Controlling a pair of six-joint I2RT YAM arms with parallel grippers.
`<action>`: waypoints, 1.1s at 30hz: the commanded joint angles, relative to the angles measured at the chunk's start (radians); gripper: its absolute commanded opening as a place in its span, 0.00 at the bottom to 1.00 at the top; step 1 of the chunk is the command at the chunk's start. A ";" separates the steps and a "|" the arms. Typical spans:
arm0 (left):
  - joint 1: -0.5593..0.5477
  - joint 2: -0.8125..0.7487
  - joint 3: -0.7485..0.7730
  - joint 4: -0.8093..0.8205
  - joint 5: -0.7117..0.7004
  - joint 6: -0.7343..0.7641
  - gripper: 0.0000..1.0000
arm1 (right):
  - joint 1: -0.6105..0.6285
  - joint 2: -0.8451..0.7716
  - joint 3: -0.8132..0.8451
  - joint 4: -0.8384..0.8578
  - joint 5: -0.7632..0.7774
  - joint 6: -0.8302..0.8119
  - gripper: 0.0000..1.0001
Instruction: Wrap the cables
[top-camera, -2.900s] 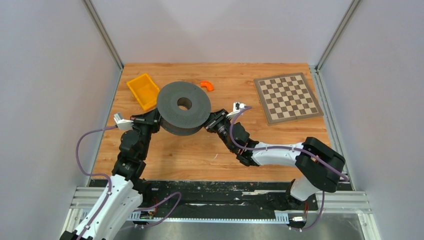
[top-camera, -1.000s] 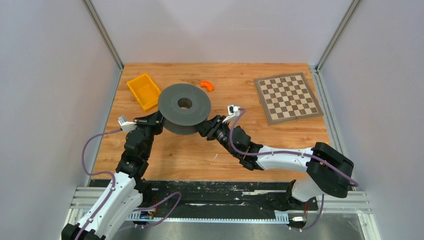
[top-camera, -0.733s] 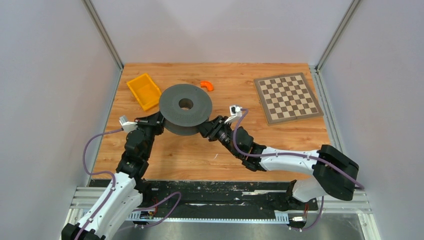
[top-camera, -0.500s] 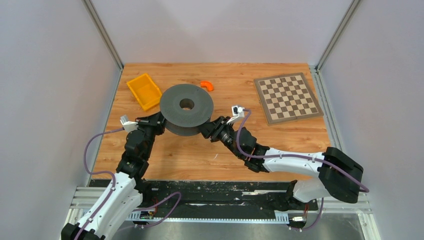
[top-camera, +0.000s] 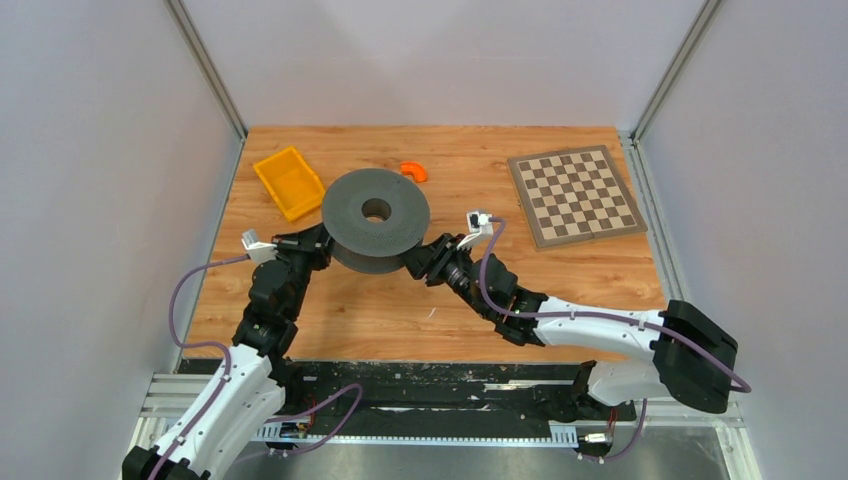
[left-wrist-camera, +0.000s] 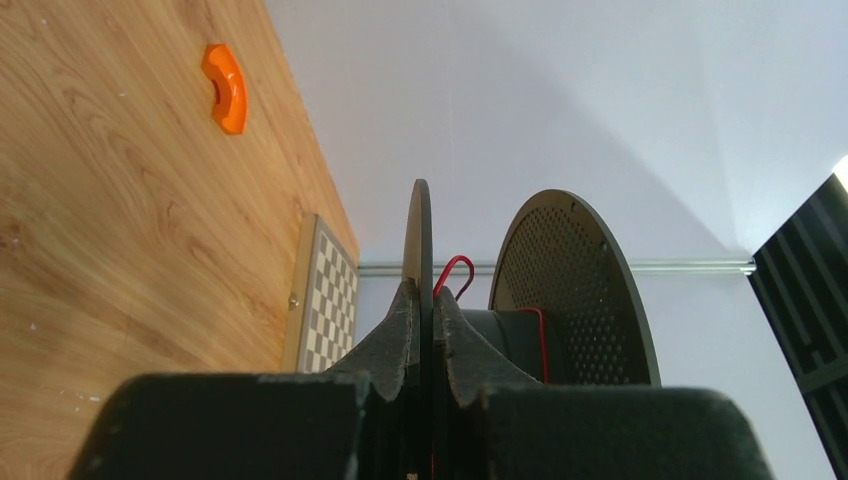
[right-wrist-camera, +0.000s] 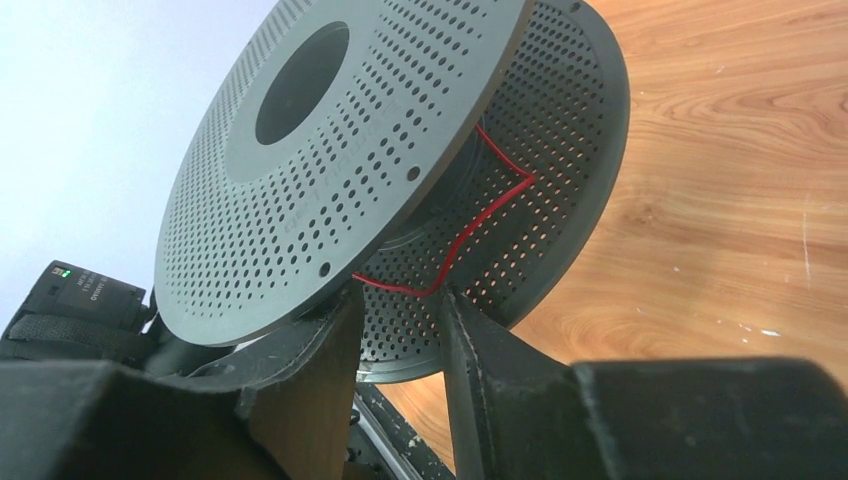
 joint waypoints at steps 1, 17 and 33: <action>-0.016 -0.027 0.024 0.158 0.045 -0.071 0.00 | 0.001 -0.024 0.008 -0.120 0.017 0.013 0.36; -0.012 -0.021 0.019 0.169 0.044 -0.086 0.00 | 0.000 -0.097 0.008 -0.174 0.008 -0.001 0.39; -0.004 -0.017 0.006 0.185 0.049 -0.128 0.00 | 0.001 -0.144 0.012 -0.301 0.079 0.030 0.41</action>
